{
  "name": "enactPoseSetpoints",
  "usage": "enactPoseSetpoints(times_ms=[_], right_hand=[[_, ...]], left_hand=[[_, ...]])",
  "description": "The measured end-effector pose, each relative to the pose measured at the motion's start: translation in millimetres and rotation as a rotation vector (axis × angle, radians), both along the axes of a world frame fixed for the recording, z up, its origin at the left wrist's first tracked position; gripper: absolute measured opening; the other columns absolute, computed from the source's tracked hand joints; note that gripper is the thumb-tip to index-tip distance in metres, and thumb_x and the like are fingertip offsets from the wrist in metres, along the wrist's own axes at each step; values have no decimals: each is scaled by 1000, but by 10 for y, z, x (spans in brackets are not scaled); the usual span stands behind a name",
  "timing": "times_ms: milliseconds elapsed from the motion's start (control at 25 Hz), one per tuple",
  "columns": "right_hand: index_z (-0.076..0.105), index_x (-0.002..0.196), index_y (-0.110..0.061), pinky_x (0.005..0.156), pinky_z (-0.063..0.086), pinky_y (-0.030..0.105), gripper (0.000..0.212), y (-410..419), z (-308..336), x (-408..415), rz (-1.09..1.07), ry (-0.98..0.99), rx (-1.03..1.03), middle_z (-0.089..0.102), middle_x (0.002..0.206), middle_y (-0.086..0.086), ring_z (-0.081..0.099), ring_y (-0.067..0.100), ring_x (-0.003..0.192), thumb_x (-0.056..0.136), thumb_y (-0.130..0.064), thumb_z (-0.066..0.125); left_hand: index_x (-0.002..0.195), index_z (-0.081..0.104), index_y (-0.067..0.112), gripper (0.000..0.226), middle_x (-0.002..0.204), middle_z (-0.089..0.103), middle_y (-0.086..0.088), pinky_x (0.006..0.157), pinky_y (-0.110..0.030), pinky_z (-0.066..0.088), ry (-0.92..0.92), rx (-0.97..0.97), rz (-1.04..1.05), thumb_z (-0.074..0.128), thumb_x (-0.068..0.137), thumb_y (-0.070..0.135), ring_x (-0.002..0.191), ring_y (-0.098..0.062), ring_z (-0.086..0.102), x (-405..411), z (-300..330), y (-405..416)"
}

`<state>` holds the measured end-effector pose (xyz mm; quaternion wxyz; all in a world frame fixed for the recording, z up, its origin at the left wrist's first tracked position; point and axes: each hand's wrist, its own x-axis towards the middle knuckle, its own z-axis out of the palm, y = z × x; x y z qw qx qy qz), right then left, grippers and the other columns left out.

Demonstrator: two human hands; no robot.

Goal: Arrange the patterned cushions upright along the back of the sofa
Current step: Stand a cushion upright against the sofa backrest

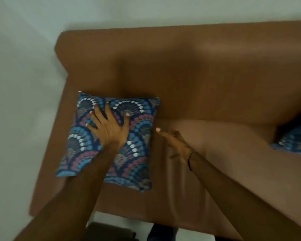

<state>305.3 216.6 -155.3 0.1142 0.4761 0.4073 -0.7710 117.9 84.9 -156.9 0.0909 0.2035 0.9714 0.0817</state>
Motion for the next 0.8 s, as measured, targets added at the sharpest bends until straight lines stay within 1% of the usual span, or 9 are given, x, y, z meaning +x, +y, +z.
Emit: enactPoseSetpoints(times_ms=[120,200,280,320,400,480,560,640,800], right_hand=[[49,152,-26,116,43,52,90,-310,93,-648,60,41,-6,58,149,-5,57,27,134,78,-69,77],[60,140,-26,107,54,46,81,-438,-56,-880,-52,60,14,69,137,-2,68,23,119,72,-60,87],[67,132,-25,95,62,44,70,-404,-114,-856,-97,73,28,76,128,1,76,23,110,72,-51,91],[68,131,-25,91,64,42,64,-369,-97,-799,-84,83,34,78,125,0,77,22,108,75,-46,91],[70,130,-23,92,64,43,54,-224,-80,-637,-58,103,41,80,121,-2,78,22,107,81,-36,88],[73,123,-20,92,64,43,39,2,-28,-392,-69,130,23,81,118,0,78,23,106,86,-24,83],[74,119,-14,89,65,40,35,311,59,-40,-166,135,93,81,116,4,79,24,103,85,-10,80],[72,124,-8,86,66,38,50,694,128,403,-261,108,291,80,120,7,78,24,107,77,2,83],[67,131,-5,85,66,41,68,1279,257,1222,-241,-32,568,76,126,7,75,23,110,68,7,90]], left_hand=[[163,23,13,113,171,24,-22,124,-70,16,-166,52,216,49,83,89,157,-46,23,-638,-41,-435],[164,22,18,139,166,38,-16,122,-63,34,-374,258,375,57,59,102,148,-41,42,-1066,-139,-808],[166,17,24,149,164,45,-9,117,-58,45,-581,418,495,69,49,99,141,-35,53,-1169,-132,-1025],[163,19,25,140,162,47,-8,116,-56,47,-642,474,506,76,54,91,139,-33,56,-1101,-71,-1037],[145,40,28,106,149,59,-5,111,-51,53,-616,600,471,88,61,72,129,-27,64,-901,56,-926],[136,54,28,100,140,67,0,105,-45,58,-587,723,439,94,53,66,120,-18,69,-682,171,-780],[150,50,25,110,145,65,1,103,-44,58,-650,793,331,99,56,54,125,-18,67,-396,253,-535],[157,41,25,110,152,59,3,108,-44,54,-751,805,172,99,65,33,135,-20,60,-61,233,-116],[160,28,24,119,150,53,7,115,-36,48,-809,759,-100,99,66,13,135,-11,54,678,79,706]])
